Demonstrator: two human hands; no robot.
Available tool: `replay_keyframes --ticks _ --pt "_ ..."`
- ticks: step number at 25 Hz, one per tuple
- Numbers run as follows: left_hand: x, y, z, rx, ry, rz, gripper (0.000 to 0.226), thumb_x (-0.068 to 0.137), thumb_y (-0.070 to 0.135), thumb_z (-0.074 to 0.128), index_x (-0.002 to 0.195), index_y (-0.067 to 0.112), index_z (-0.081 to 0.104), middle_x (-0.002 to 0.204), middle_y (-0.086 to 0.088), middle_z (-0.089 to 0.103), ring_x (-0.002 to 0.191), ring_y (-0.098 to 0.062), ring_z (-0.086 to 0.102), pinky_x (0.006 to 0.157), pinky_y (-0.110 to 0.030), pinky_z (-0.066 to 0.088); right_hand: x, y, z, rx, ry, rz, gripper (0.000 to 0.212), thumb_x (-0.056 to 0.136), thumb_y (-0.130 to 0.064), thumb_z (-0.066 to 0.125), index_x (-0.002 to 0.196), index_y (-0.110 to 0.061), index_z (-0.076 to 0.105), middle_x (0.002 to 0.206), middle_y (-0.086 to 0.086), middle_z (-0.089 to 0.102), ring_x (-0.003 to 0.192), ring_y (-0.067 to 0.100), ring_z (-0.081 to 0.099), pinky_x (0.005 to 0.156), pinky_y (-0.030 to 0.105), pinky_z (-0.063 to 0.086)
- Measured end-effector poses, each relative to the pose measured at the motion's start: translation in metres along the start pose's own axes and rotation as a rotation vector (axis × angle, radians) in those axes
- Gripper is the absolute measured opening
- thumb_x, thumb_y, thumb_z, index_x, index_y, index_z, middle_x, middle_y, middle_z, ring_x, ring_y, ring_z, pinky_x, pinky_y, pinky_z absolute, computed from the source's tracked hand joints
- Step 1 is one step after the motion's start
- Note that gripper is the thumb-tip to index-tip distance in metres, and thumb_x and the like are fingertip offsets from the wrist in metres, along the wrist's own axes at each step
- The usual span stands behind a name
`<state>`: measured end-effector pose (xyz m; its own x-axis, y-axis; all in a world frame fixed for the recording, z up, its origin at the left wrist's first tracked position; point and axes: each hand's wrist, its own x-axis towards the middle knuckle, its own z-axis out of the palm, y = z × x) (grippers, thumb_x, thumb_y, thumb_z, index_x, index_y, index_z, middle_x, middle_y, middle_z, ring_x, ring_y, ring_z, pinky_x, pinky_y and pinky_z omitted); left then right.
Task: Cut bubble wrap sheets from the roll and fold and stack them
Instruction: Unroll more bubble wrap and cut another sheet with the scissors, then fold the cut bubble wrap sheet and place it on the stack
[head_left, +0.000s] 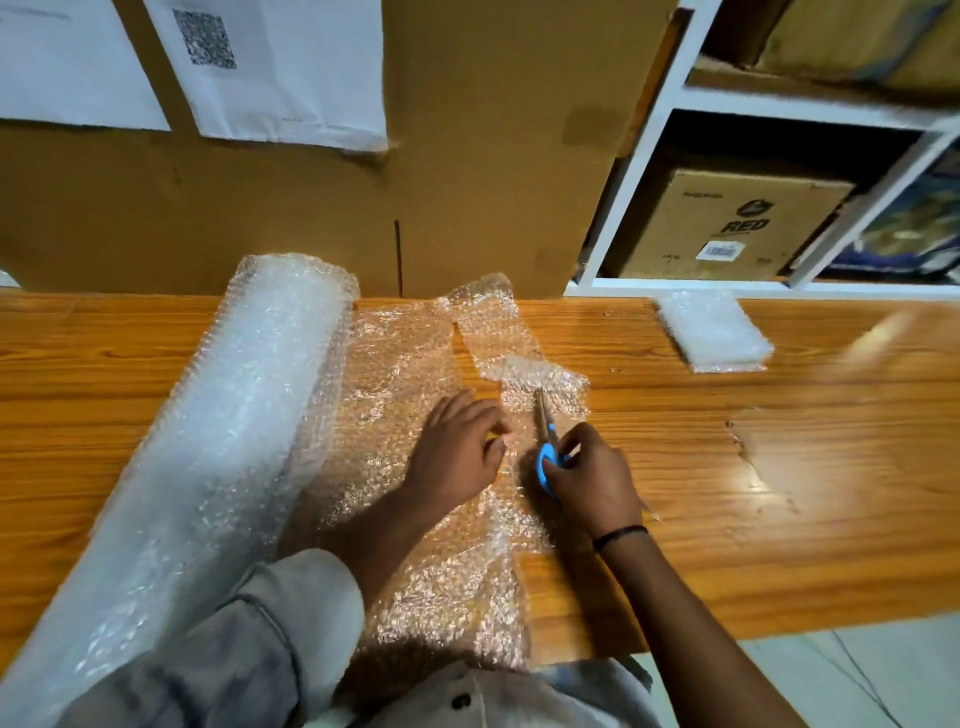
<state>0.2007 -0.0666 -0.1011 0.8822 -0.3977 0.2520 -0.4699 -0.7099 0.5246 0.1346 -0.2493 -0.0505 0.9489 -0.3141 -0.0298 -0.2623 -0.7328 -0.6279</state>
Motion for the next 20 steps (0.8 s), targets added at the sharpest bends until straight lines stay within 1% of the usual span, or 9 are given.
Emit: replay_keyframes --ticks 2,5,8,10,11,14,17,18,20 --pt "-0.010 0.015 0.003 -0.036 -0.044 -0.001 0.015 0.096 0.035 0.063 0.111 0.037 0.065 0.146 0.011 0.057 0.147 -0.022 0.035 0.123 -0.047 0.024 -0.003 0.010 -0.005 -0.054 0.033 -0.012 0.023 0.087 -0.029 0.077 0.091 -0.011 0.063 0.085 0.018 0.075 0.081 0.039 0.070 0.061 0.036 0.047" --pt "-0.022 0.031 0.002 -0.066 -0.147 0.034 0.018 0.096 0.041 0.063 0.113 0.039 0.068 0.148 0.016 0.053 0.150 -0.017 0.029 0.122 -0.043 0.020 0.002 0.030 -0.024 -0.173 0.054 0.017 0.024 0.089 -0.034 0.073 0.096 -0.013 0.064 0.091 0.022 0.073 0.087 0.044 0.069 0.064 0.042 0.050" --pt "-0.033 0.040 -0.001 -0.008 -0.260 0.058 0.029 0.094 0.053 0.063 0.121 0.044 0.063 0.159 0.022 0.036 0.153 -0.010 0.015 0.122 -0.042 0.011 0.005 0.050 -0.049 -0.313 0.080 0.035 0.023 0.092 -0.034 0.067 0.100 -0.013 0.064 0.094 0.022 0.072 0.089 0.045 0.069 0.066 0.041 0.050" --pt "-0.037 0.046 -0.001 0.039 -0.280 0.027 0.038 0.090 0.060 0.064 0.125 0.048 0.058 0.163 0.023 0.029 0.154 -0.011 0.011 0.121 -0.045 0.010 0.002 0.064 -0.062 -0.371 0.082 0.022 0.024 0.095 -0.035 0.064 0.103 -0.013 0.065 0.096 0.021 0.072 0.090 0.043 0.070 0.066 0.040 0.050" --pt "-0.039 0.049 0.001 0.050 -0.277 0.007 0.040 0.088 0.060 0.065 0.126 0.048 0.057 0.163 0.022 0.028 0.154 -0.013 0.012 0.121 -0.046 0.012 0.000 0.071 -0.067 -0.397 0.076 0.009 0.024 0.096 -0.035 0.062 0.104 -0.013 0.065 0.097 0.019 0.072 0.090 0.042 0.070 0.066 0.039 0.050" --pt "-0.047 0.063 0.009 0.040 -0.210 -0.036 0.036 0.088 0.057 0.067 0.121 0.046 0.062 0.160 0.018 0.037 0.153 -0.018 0.022 0.122 -0.051 0.020 -0.005 0.085 -0.076 -0.489 0.034 -0.038 0.025 0.099 -0.034 0.059 0.107 -0.013 0.071 0.103 0.012 0.069 0.092 0.037 0.071 0.066 0.037 0.052" --pt "-0.053 0.075 0.017 0.024 -0.124 -0.081 0.020 0.089 0.049 0.071 0.108 0.041 0.070 0.152 0.013 0.051 0.148 -0.022 0.034 0.119 -0.056 0.028 -0.009 0.088 -0.077 -0.558 -0.024 -0.111 0.024 0.099 -0.026 0.056 0.110 -0.013 0.073 0.110 0.009 0.063 0.101 0.033 0.066 0.068 0.038 0.053" --pt "-0.053 0.078 0.018 0.015 -0.105 -0.098 0.016 0.089 0.046 0.072 0.103 0.039 0.071 0.147 0.012 0.056 0.145 -0.023 0.038 0.118 -0.057 0.030 -0.010 0.089 -0.077 -0.540 -0.024 -0.175 0.023 0.097 -0.025 0.058 0.110 -0.014 0.073 0.111 0.009 0.062 0.104 0.033 0.063 0.070 0.039 0.054" --pt "-0.056 0.088 0.021 -0.061 -0.058 -0.126 0.011 0.087 0.043 0.073 0.095 0.035 0.072 0.136 0.010 0.064 0.139 -0.021 0.046 0.116 -0.056 0.034 -0.011 0.096 -0.077 -0.441 -0.029 -0.391 0.026 0.088 -0.021 0.066 0.112 -0.014 0.073 0.111 0.011 0.062 0.106 0.037 0.060 0.076 0.042 0.056"
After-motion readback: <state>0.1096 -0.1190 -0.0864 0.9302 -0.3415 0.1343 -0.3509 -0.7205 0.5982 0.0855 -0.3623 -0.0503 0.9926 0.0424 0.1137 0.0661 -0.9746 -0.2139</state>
